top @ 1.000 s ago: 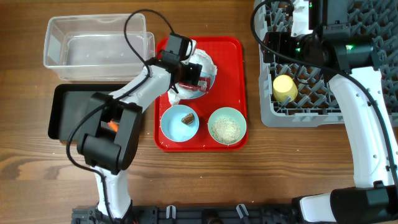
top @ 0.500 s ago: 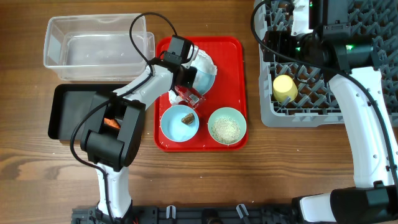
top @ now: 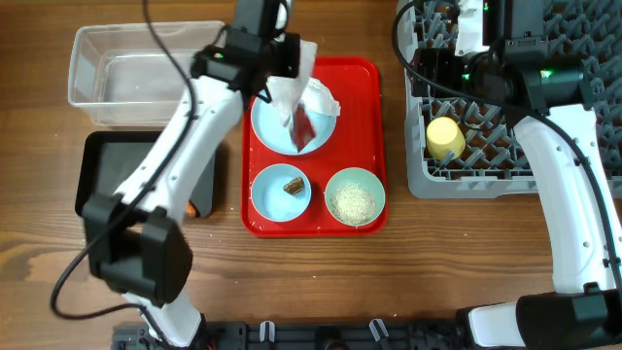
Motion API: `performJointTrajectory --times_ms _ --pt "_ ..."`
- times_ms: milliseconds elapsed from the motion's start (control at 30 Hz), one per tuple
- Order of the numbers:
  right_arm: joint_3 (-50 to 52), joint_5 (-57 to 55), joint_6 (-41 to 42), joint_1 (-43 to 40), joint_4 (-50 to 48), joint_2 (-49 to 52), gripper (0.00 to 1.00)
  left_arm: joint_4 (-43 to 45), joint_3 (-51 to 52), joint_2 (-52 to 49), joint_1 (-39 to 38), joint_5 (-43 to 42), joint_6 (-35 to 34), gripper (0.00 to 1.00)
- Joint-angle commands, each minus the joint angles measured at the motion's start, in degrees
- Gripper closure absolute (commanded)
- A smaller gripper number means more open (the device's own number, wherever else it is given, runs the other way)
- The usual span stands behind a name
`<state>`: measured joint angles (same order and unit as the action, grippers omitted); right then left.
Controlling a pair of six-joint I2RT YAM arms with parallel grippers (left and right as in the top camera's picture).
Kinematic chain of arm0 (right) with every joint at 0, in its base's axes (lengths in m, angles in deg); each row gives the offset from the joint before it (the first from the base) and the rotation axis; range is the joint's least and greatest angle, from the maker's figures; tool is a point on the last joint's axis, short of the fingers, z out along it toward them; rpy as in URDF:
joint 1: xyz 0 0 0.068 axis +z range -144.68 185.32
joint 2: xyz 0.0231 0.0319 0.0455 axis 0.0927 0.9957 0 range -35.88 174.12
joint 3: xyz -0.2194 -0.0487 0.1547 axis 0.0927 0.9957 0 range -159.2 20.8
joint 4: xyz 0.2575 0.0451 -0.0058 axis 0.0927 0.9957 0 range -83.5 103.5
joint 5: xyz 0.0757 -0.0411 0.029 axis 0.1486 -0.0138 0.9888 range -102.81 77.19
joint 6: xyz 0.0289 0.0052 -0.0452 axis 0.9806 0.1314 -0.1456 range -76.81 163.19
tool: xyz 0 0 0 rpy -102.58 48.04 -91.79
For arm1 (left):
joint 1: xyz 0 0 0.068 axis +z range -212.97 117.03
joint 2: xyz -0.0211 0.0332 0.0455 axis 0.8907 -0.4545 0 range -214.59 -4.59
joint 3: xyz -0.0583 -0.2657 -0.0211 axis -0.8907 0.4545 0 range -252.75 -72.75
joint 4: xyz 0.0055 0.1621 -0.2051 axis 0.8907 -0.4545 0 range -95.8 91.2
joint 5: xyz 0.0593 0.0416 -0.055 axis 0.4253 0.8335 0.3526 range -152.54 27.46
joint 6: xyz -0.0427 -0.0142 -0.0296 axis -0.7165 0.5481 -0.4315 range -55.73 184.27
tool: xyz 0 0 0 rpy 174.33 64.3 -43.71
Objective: Sort waste into correct bins and load items into the dishwasher rack
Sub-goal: 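Drop the napkin into the clear plastic bin with the left gripper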
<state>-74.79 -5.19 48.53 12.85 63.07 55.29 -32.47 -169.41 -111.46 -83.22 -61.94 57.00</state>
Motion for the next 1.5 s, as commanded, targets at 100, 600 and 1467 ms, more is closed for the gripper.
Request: performJointTrajectory --times_ms 100,600,1467 --pt "0.42 -0.42 0.61 -0.33 -0.24 0.24 0.04 -2.95 -0.96 7.74 10.34 3.39 -3.91 0.96" --pt "0.42 -0.37 0.63 -0.33 0.07 0.24 0.04 6.71 -0.96 -6.21 23.65 5.31 -3.67 0.00" --pt "0.42 -0.61 0.61 -0.33 1.79 0.24 0.04 -30.88 -0.79 -6.80 -1.40 -3.37 21.86 0.20"
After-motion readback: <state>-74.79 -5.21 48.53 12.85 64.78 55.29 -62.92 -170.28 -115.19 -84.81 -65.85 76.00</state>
